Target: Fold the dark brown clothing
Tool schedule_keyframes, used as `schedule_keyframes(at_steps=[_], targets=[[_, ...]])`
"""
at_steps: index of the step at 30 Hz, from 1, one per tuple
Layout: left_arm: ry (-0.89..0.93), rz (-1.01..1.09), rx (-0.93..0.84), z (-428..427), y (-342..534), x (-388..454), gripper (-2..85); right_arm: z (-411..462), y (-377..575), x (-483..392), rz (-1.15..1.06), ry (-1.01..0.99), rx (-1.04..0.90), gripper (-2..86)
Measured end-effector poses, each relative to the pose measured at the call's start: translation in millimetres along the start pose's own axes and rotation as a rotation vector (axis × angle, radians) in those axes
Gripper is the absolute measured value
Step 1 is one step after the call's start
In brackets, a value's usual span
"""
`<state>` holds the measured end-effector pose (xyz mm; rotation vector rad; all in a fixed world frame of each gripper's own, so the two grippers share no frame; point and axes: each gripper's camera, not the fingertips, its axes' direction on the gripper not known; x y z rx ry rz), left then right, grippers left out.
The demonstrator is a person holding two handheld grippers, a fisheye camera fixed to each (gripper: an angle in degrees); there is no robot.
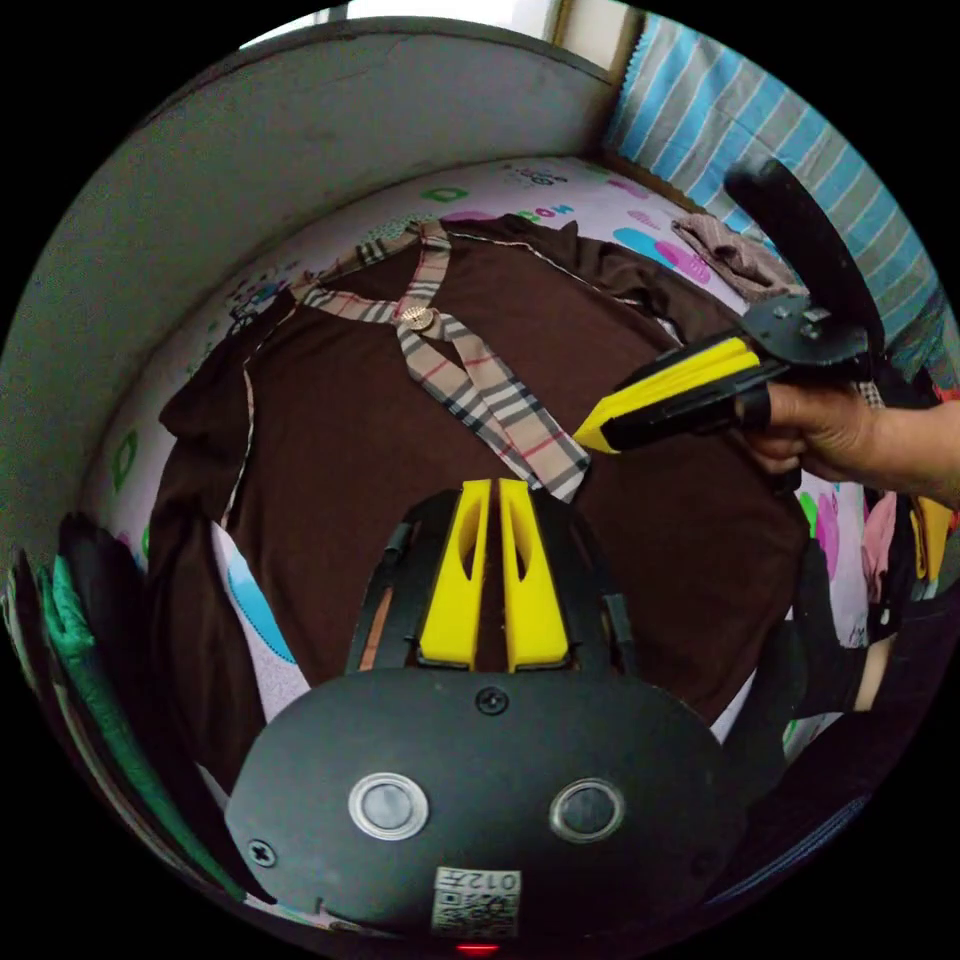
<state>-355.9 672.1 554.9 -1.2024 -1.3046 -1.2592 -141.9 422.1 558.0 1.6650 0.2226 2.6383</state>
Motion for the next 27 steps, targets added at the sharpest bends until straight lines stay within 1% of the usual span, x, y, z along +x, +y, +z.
schedule_keyframes(at_steps=[2,6,9,11,16,21,23,26,27], targets=[[-0.02,0.034,0.003,0,-1,13,0.1,-2,3,-1,-0.034,0.004,0.012,0.1],[-0.021,0.052,-0.001,2,0,26,0.1,8,12,-28,-0.239,0.104,-0.014,4.7],[-0.047,0.098,-0.021,8,-1,40,0.1,25,21,-46,-0.351,0.218,-0.047,4.9],[-0.063,0.127,-0.029,12,-1,47,0.1,32,24,-49,-0.371,0.26,-0.06,4.2],[-0.071,0.172,-0.055,20,-6,61,0.1,37,29,-41,-0.333,0.311,-0.064,-0.3],[-0.089,0.2,-0.097,21,-8,70,0.2,29,36,-18,-0.255,0.265,-0.072,-0.9],[-0.073,0.175,-0.1,20,-6,68,0.2,21,40,-3,-0.192,0.236,-0.059,-0.9],[-0.05,0.123,-0.103,17,1,60,0.3,-1,49,33,-0.047,0.117,-0.008,-1.0],[-0.057,0.101,-0.098,15,5,57,0.4,-11,53,51,0.033,0.065,0.025,-1.0]])
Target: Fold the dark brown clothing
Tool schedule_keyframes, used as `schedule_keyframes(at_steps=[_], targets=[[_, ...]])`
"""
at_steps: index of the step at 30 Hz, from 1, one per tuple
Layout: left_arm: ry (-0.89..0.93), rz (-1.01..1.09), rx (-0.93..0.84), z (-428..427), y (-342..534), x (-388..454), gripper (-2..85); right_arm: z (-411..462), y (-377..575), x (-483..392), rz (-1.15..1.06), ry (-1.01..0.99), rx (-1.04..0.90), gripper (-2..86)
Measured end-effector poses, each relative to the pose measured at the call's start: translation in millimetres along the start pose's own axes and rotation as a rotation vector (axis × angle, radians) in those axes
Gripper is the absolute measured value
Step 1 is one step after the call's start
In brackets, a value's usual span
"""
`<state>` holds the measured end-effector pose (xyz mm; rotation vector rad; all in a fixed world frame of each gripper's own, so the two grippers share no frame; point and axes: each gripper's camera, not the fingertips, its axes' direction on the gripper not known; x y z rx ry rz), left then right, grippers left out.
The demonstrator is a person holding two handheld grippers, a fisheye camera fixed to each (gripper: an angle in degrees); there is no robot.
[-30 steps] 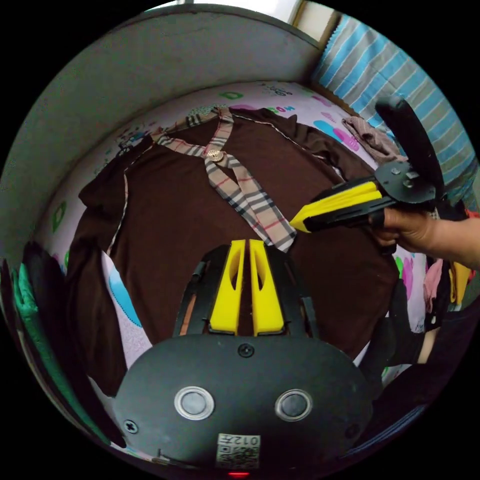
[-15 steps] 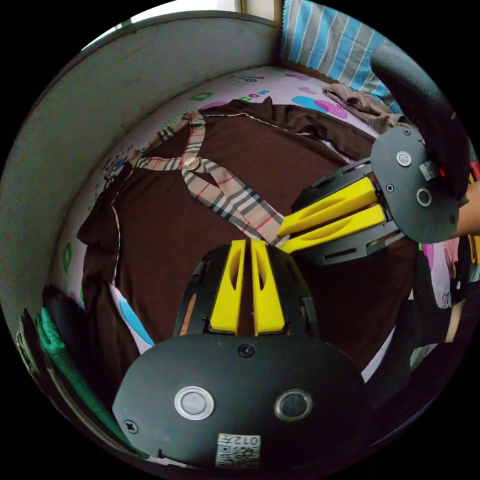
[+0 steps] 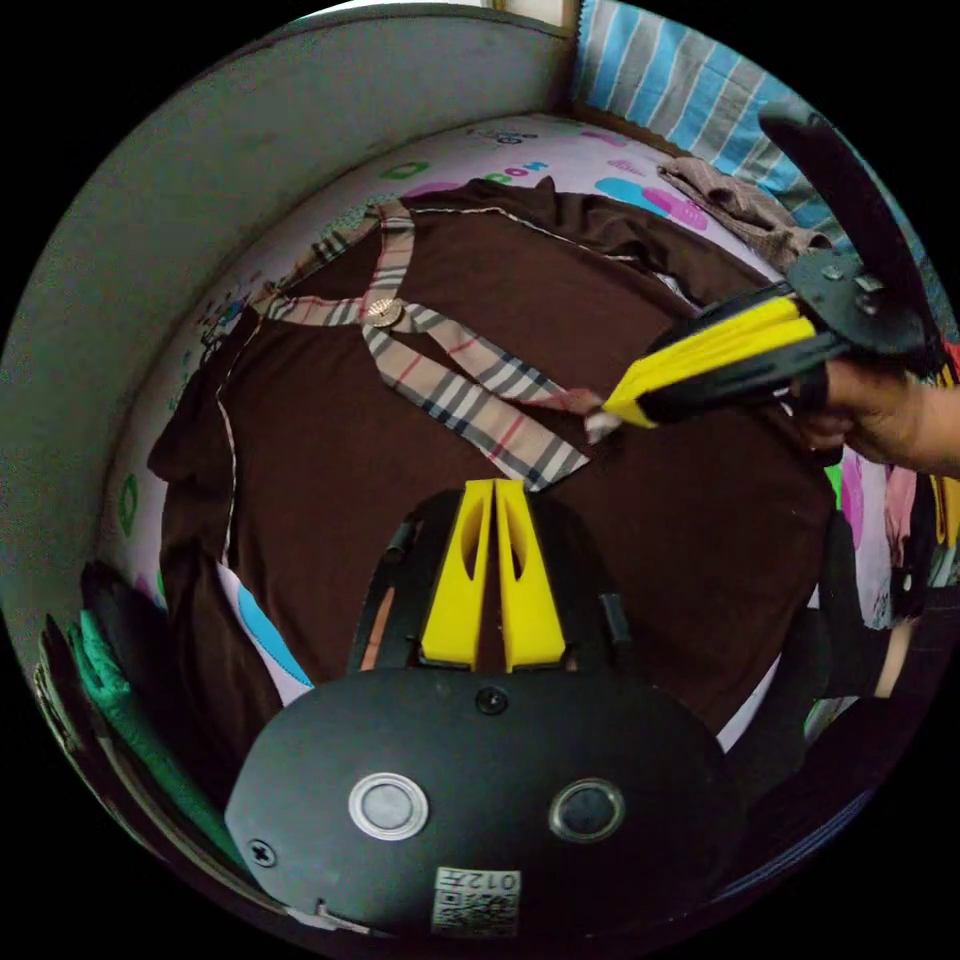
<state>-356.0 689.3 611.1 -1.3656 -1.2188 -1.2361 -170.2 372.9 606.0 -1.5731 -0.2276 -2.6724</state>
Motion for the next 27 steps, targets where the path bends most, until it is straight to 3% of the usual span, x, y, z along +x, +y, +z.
schedule_keyframes(at_steps=[3,7,12,19,22,27], targets=[[0.009,-0.03,0.034,-7,11,-7,0.4,-17,12,54,0.221,-0.184,0.081,-0.9],[-0.007,0.024,0.132,-25,23,1,0.6,-23,33,107,0.41,-0.229,0.142,-0.8],[-0.075,0.168,0.092,-16,15,34,1.6,-18,48,131,0.471,-0.23,0.129,-0.7],[-0.055,0.143,0.006,1,11,30,0.9,-16,56,146,0.484,-0.237,0.115,-0.7],[-0.04,0.06,-0.002,-1,14,11,0.3,-15,60,150,0.482,-0.24,0.11,-0.7],[0.214,-0.241,0.115,-22,40,-58,0.1,-17,65,157,0.501,-0.261,0.12,-0.7]])
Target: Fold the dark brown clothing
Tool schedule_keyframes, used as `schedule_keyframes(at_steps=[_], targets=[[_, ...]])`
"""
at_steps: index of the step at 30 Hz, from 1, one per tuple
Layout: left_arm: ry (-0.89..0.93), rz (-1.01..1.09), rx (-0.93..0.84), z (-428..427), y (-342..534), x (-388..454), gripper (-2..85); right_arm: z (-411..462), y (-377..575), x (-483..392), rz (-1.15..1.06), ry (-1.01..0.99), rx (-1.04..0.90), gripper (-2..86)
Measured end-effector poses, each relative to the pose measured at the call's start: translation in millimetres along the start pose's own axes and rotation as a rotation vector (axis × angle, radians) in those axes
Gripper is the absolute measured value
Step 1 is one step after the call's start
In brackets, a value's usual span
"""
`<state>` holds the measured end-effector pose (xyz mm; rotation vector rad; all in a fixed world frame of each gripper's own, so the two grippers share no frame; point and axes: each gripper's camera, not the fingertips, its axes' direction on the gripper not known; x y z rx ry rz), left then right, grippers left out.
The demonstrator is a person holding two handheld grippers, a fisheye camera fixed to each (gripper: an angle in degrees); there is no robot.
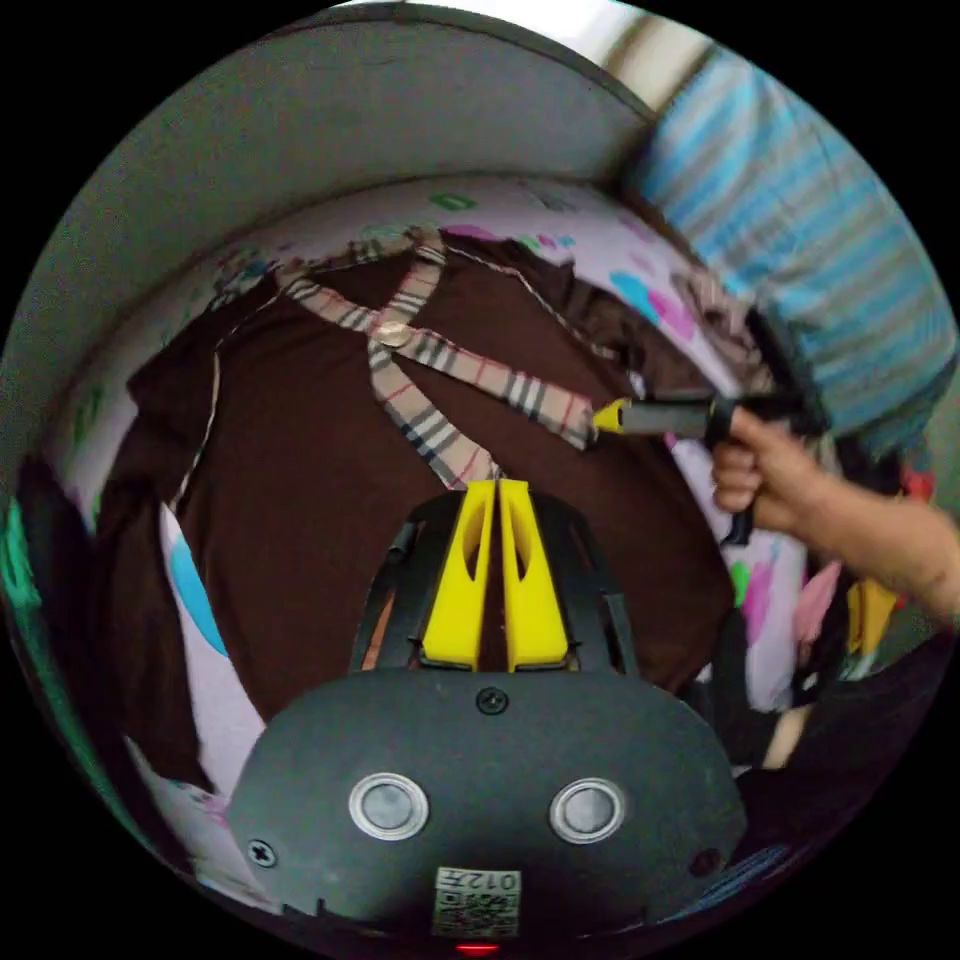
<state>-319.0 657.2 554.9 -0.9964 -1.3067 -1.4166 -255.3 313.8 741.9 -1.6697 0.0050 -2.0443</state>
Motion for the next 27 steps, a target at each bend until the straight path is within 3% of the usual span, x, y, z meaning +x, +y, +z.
schedule_keyframes(at_steps=[3,5,13,15,20,22,27], targets=[[0.231,-0.353,0.156,-31,25,-73,0.2,-2,2,3,0.022,-0.025,0.002,-0.7],[0.272,-0.513,0.221,-40,43,-105,0.4,-2,3,5,0.052,-0.06,0.003,-0.7],[0.16,-0.848,0.139,-25,88,-170,0.6,5,14,9,0.222,-0.027,0.013,-0.7],[0.212,-0.91,0.127,-17,100,-177,0.6,4,16,7,0.231,-0.017,0.015,-0.7],[0.157,-0.886,0.123,-23,110,-169,0.7,-2,24,0,0.224,0.064,-0.039,-0.7],[0.094,-0.829,0.142,-31,109,-160,0.8,-9,27,-16,0.117,0.111,-0.018,-0.8],[0.021,-0.489,-0.03,-19,81,-109,0.7,0,30,-54,-0.095,0.21,-0.066,-0.8]])
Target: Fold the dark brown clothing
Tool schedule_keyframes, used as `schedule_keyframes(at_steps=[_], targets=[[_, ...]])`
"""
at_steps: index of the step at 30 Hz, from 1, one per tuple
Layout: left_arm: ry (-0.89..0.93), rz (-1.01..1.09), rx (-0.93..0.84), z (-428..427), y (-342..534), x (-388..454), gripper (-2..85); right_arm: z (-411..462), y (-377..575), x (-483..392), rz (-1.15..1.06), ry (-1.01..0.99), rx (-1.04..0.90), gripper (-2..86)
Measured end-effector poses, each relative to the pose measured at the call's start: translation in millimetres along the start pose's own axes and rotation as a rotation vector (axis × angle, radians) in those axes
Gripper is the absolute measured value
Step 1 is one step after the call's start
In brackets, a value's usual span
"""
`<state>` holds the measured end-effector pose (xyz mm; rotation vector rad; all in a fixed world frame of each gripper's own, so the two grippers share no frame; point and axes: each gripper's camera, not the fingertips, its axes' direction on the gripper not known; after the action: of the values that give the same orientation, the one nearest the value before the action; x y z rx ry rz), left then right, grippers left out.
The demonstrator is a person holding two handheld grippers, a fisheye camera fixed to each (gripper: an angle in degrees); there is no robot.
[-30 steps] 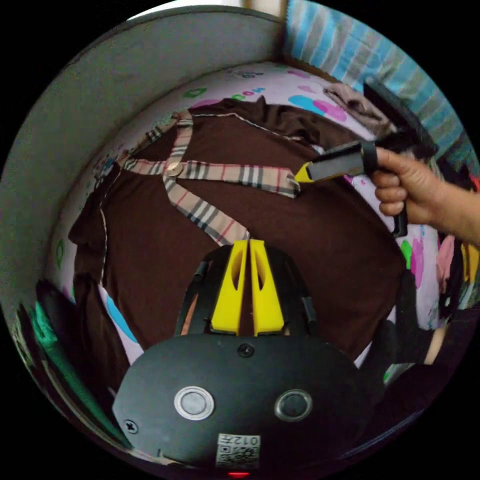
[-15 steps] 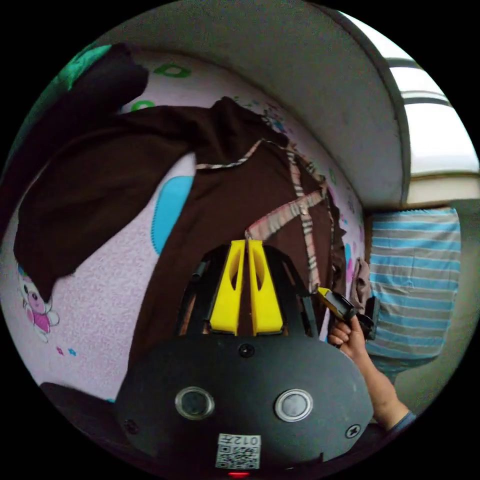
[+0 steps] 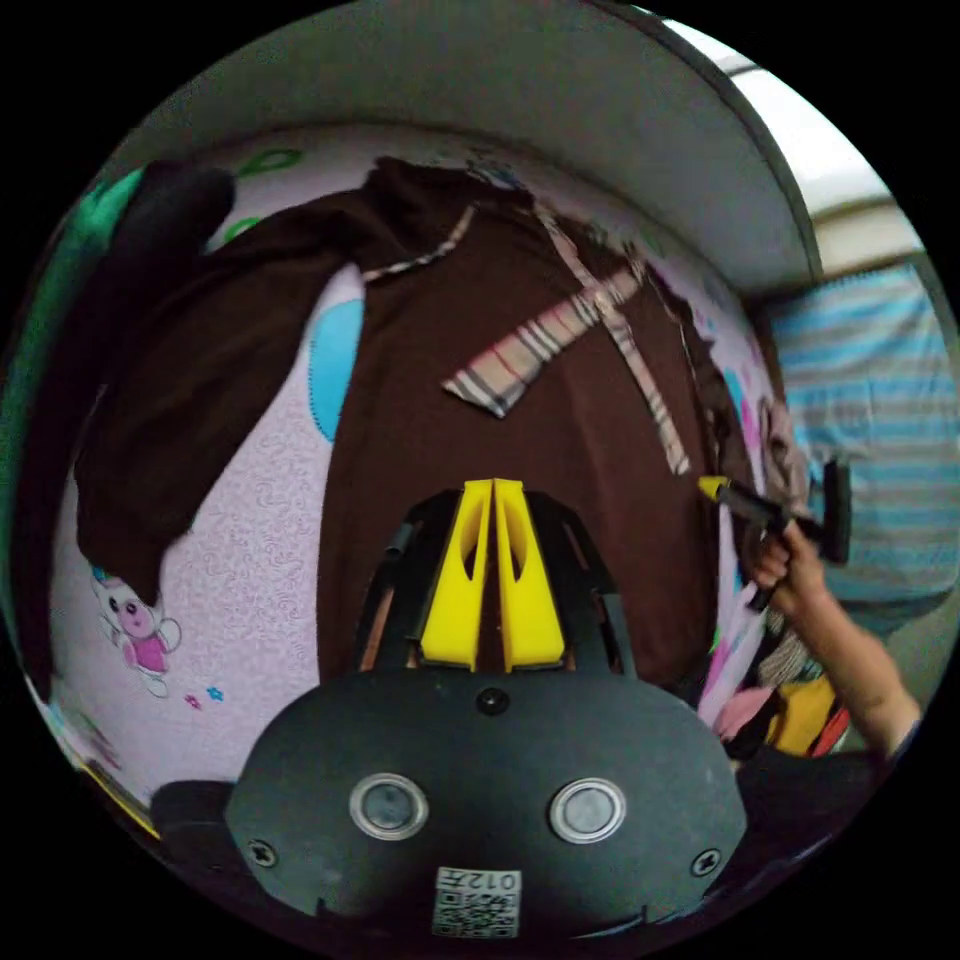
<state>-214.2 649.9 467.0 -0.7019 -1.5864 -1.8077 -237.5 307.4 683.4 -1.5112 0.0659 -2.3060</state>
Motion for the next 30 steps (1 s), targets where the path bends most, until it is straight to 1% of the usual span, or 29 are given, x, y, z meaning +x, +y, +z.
schedule_keyframes(at_steps=[4,6,9,14,16,17,18,19,22,24,27,30], targets=[[-0.156,0.226,-0.107,17,13,41,0.7,4,20,-25,-0.11,0.112,-0.057,-0.9],[-0.213,0.32,-0.091,20,22,60,0.8,4,34,-29,-0.119,0.16,-0.082,-0.9],[-0.255,0.38,-0.072,23,25,75,0.8,4,61,-30,-0.127,0.207,-0.095,-1.0],[-0.305,0.495,-0.097,30,22,103,0.8,-4,92,-36,-0.144,0.245,-0.053,-1.0],[-0.322,0.513,-0.127,33,19,112,0.8,-10,95,-44,-0.11,0.294,-0.058,-1.0],[-0.337,0.504,-0.178,33,15,117,0.8,-12,95,-47,-0.106,0.297,-0.063,-1.0],[-0.352,0.48,-0.222,31,12,121,0.8,-15,95,-54,-0.13,0.268,-0.098,-1.0],[-0.351,0.469,-0.225,28,12,123,0.7,-17,94,-63,-0.161,0.24,-0.141,-1.0],[-0.331,0.482,-0.182,-6,23,143,0.6,-23,97,-86,-0.228,0.271,-0.184,-1.0],[-0.378,0.512,-0.127,-40,43,162,0.6,-21,101,-98,-0.254,0.264,-0.229,-1.0],[-0.399,0.53,-0.069,-73,64,178,0.6,-25,111,-118,-0.266,0.257,-0.263,-1.0],[-0.444,0.567,-0.054,-99,78,199,0.6,-38,129,-136,-0.244,0.253,-0.204,-1.0]])
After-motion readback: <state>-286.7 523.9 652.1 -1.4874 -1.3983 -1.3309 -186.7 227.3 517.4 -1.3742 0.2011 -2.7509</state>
